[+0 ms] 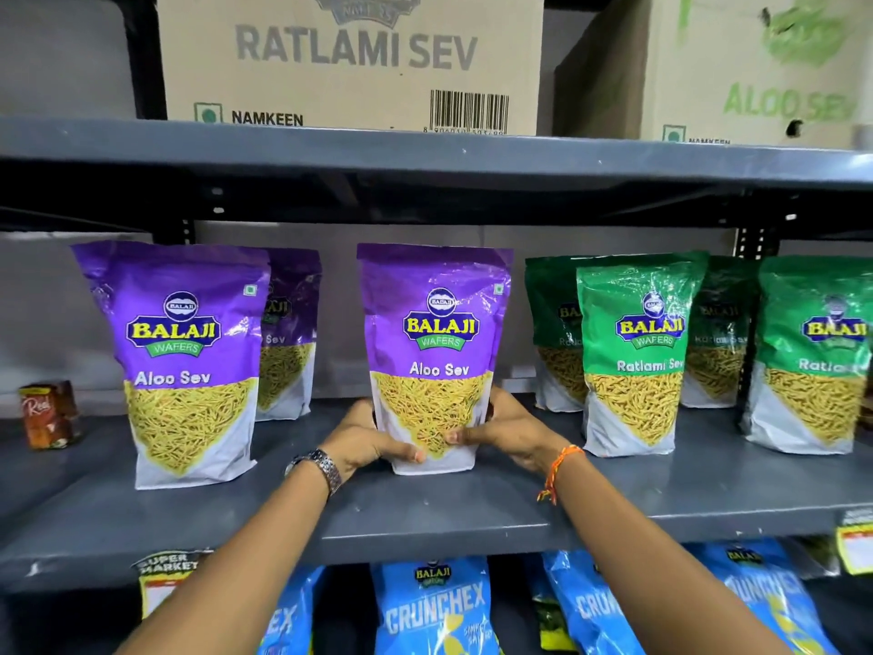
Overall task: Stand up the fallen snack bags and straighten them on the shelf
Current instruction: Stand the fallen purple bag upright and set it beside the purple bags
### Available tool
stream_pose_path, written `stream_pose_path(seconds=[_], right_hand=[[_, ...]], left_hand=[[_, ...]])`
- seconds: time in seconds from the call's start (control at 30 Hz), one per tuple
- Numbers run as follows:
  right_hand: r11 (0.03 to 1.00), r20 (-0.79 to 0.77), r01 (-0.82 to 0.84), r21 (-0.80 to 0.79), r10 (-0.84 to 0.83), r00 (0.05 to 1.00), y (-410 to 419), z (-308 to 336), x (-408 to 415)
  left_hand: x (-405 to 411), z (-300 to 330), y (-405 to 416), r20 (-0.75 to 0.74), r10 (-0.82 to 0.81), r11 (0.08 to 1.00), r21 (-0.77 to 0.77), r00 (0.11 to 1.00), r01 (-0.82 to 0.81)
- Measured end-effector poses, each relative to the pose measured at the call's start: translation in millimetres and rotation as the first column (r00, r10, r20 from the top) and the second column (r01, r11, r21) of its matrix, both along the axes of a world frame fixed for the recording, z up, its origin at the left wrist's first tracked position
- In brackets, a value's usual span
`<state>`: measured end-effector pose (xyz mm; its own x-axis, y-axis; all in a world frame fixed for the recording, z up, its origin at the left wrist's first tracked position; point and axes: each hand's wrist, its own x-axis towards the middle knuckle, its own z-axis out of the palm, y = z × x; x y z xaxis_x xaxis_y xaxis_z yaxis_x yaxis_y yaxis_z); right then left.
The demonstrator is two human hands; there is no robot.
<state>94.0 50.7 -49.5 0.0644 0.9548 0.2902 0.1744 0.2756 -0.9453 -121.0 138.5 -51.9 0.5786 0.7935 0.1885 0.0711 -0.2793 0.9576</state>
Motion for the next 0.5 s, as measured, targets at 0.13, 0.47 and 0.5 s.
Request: stream_pose_path(seconds=[0.13,0.47,0.5], right_hand=[[0.999,0.007,0.031,0.026,-0.032,0.999,-8,-2,-8],[0.984,-0.013,0.113,0.135,-0.112,0.994,-57,-26,-27],[0.983,-0.013,0.122,0.14,-0.121,0.993,-59,-25,-27]], left_hand=[[-3,1,-6,-0.084,0.028,0.999,0.042,0.996,-0.025],[-31,-16,-46,-0.086,-0.016,0.996,0.082,0.996,0.023],[-31,-15,-48,-0.085,-0.011,0.997,0.08,0.996,0.017]])
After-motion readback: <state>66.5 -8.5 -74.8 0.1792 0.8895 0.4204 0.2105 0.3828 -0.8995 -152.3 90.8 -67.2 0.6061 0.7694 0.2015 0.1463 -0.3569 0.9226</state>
